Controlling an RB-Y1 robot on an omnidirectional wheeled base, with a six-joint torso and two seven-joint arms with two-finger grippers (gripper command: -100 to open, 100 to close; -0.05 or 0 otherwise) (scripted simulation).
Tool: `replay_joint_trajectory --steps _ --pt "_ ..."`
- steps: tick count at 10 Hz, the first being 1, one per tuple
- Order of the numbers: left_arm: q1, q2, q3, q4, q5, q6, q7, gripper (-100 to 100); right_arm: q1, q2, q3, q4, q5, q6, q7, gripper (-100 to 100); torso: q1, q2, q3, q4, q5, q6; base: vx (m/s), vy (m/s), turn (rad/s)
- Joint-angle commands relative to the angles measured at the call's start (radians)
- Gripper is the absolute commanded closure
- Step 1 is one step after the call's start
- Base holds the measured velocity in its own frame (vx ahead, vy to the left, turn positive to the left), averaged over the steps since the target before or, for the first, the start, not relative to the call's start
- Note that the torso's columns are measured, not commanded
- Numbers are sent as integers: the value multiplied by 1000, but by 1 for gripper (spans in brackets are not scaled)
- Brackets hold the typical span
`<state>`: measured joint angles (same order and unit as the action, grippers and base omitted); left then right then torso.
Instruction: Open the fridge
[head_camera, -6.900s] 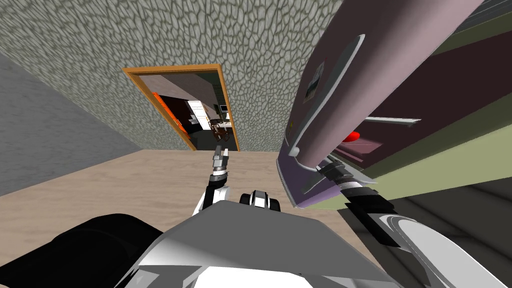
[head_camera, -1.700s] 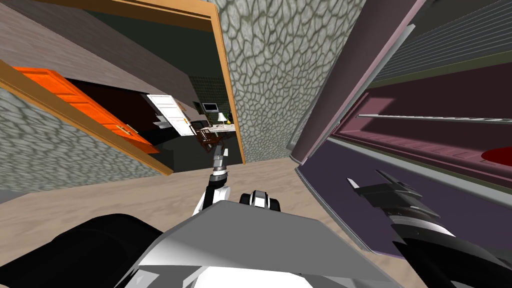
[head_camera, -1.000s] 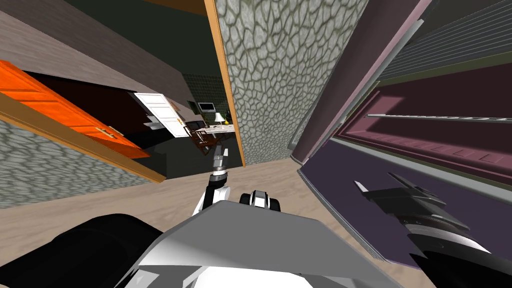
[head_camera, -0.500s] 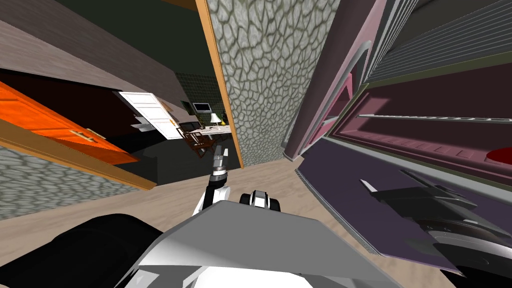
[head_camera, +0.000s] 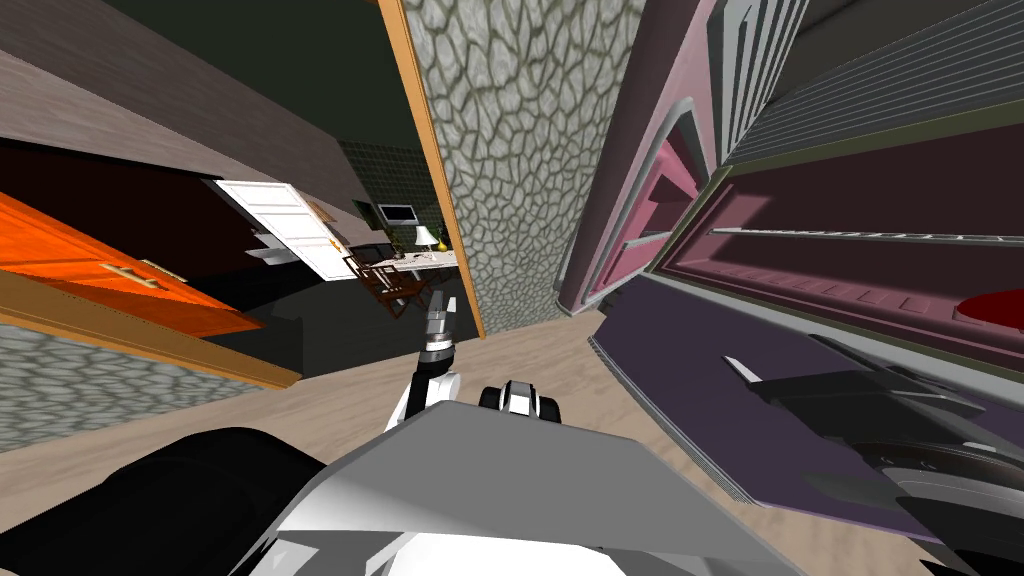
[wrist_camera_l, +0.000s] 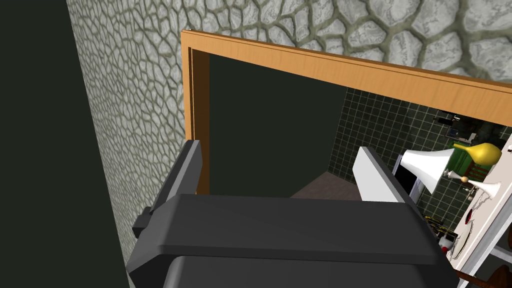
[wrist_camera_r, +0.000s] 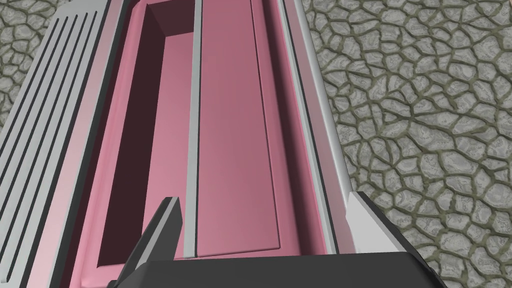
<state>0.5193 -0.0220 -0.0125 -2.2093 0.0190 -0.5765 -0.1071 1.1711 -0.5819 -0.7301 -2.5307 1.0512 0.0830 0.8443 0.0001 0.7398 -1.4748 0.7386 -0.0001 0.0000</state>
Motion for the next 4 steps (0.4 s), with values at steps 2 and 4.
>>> replay_joint_trajectory --steps 2,4 --pt "0 0 0 0 0 0 0 0 0 0 0 0 0 0 0 0 0 -1 -1 0 0 0 0 0 0" --pt "0 0 0 0 0 0 0 0 0 0 0 0 0 0 0 0 0 -2 -1 -1 0 0 0 0 0"
